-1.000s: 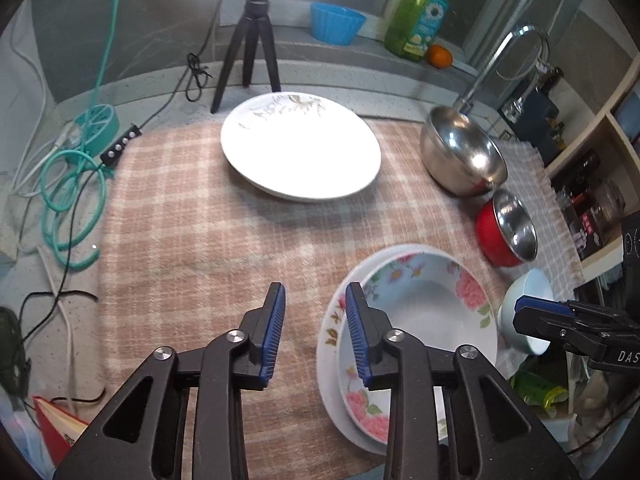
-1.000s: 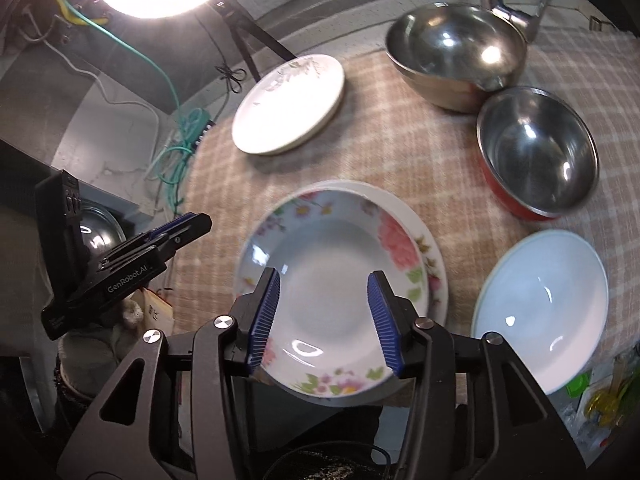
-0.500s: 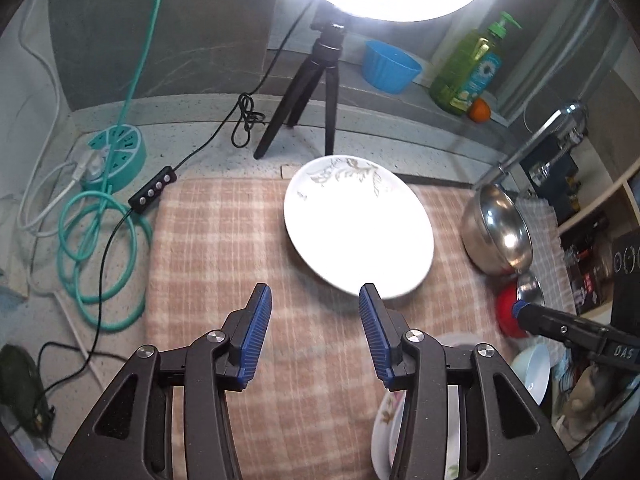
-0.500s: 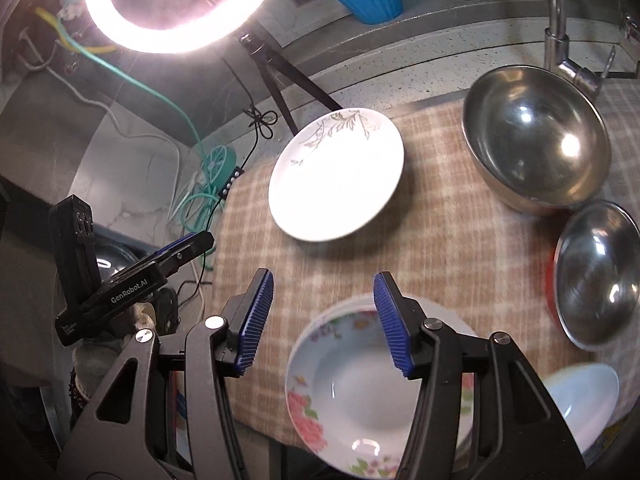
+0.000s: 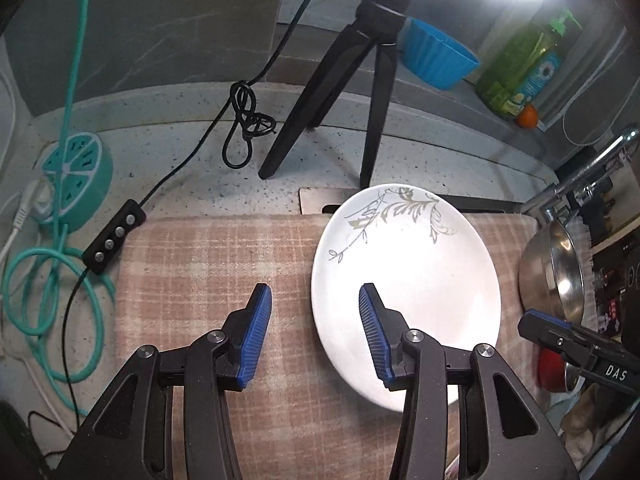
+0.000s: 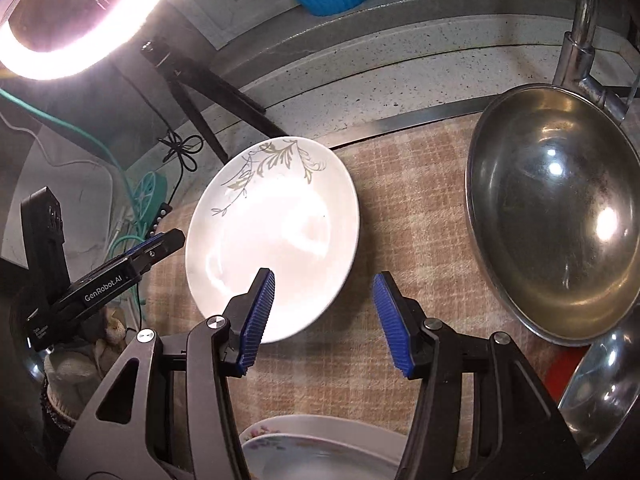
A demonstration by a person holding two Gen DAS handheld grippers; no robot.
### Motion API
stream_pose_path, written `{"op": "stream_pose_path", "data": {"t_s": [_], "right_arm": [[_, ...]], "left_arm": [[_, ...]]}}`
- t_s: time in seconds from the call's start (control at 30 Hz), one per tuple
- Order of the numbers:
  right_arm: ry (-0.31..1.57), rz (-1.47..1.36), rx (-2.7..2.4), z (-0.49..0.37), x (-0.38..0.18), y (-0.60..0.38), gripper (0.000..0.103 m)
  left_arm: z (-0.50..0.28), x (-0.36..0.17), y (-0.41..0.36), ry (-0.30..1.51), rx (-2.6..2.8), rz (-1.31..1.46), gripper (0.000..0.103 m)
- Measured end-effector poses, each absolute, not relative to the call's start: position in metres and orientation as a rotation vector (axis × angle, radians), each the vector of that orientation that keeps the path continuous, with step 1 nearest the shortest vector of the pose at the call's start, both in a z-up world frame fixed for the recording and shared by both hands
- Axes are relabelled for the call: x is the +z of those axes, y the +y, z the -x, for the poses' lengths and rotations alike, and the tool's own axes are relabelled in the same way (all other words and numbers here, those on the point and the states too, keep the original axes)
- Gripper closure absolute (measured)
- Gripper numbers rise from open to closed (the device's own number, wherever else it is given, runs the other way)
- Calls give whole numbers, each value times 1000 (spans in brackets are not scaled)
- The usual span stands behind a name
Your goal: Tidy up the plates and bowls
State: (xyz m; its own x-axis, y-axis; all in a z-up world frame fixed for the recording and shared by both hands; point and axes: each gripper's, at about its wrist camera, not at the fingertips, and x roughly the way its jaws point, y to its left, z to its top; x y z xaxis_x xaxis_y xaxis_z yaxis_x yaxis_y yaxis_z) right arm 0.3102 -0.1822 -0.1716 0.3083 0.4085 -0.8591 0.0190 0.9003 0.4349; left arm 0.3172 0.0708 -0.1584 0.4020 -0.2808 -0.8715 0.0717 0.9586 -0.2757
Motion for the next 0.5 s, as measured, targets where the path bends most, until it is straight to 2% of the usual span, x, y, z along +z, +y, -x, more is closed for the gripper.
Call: {"op": "stream_pose_path", "data": {"t_s": [0.13,0.23,0.37,0.4,0.5], "right_arm": [[1254,-404,255,-323,-185,-184,49],[1272,-390,245,-331,-196,-182,54],[1283,-386,238,-338,-204,-178,60],[1281,-371,238,-340,-205,-176,62],[1293,-348,238,-344,-208,-170,71]], "left_arm": [[-333,-169,75,1157,-217,224,71],[-337,-175,76,1171,-219,219,77],[-338,-176,75,1173,-232,212,78],[-339,-175,75,1174,-239,210,81],[-341,-176,71,1178,-249,197,82]]}}
